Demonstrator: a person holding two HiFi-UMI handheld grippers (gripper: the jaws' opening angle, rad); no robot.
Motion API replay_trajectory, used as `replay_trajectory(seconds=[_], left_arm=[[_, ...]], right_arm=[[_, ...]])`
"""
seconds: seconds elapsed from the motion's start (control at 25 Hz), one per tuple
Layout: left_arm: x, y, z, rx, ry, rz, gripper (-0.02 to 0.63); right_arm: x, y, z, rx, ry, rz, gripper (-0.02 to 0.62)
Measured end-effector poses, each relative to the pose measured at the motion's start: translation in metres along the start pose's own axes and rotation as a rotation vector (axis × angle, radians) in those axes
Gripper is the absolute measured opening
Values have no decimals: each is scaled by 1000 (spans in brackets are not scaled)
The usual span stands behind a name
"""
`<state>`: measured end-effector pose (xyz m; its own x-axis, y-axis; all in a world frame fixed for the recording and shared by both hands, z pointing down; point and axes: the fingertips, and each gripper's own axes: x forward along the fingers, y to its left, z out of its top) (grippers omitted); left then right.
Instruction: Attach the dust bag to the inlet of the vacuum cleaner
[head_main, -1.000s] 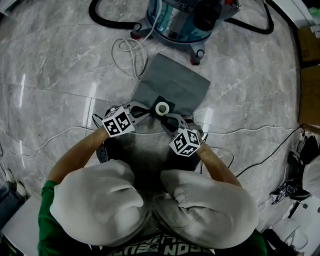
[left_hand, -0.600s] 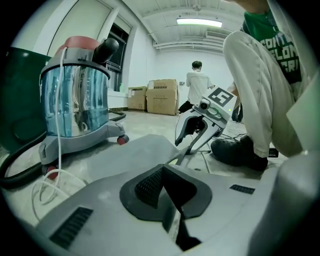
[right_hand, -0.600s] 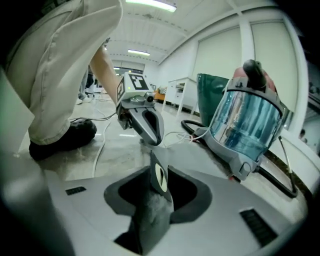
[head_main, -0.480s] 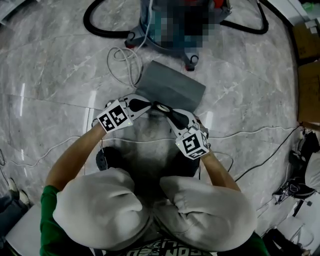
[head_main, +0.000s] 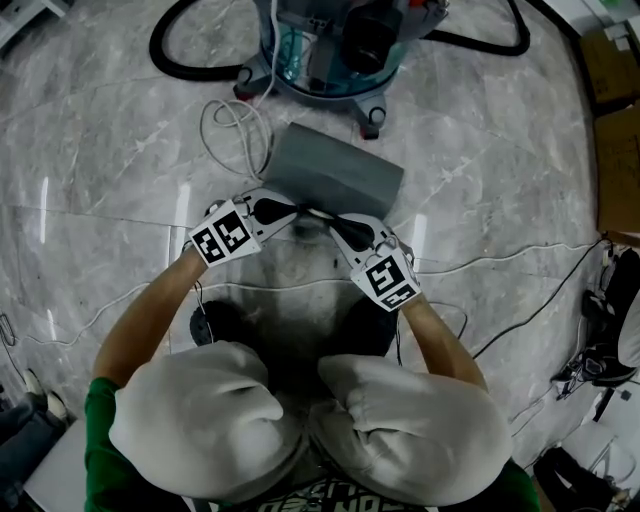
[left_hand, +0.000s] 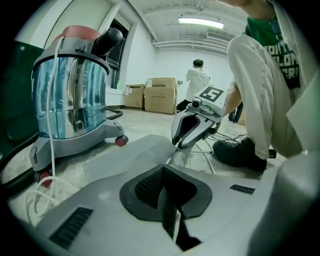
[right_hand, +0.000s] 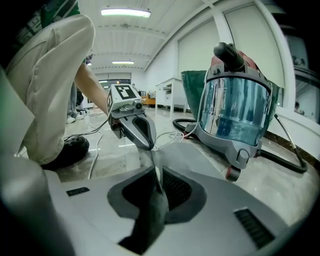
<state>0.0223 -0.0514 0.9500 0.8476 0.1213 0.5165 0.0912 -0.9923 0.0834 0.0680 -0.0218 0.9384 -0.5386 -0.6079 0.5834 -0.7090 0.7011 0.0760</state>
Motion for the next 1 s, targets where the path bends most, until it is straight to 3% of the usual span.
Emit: replay_trajectory(seconds=[0.4, 1.0], left_arm=[[8, 2, 8, 111, 25, -80, 6], [25, -5, 7, 206, 95, -171, 6]], right_arm=[[0, -9, -3, 12, -2, 18, 38], [2, -13, -2, 57, -30, 86, 29]])
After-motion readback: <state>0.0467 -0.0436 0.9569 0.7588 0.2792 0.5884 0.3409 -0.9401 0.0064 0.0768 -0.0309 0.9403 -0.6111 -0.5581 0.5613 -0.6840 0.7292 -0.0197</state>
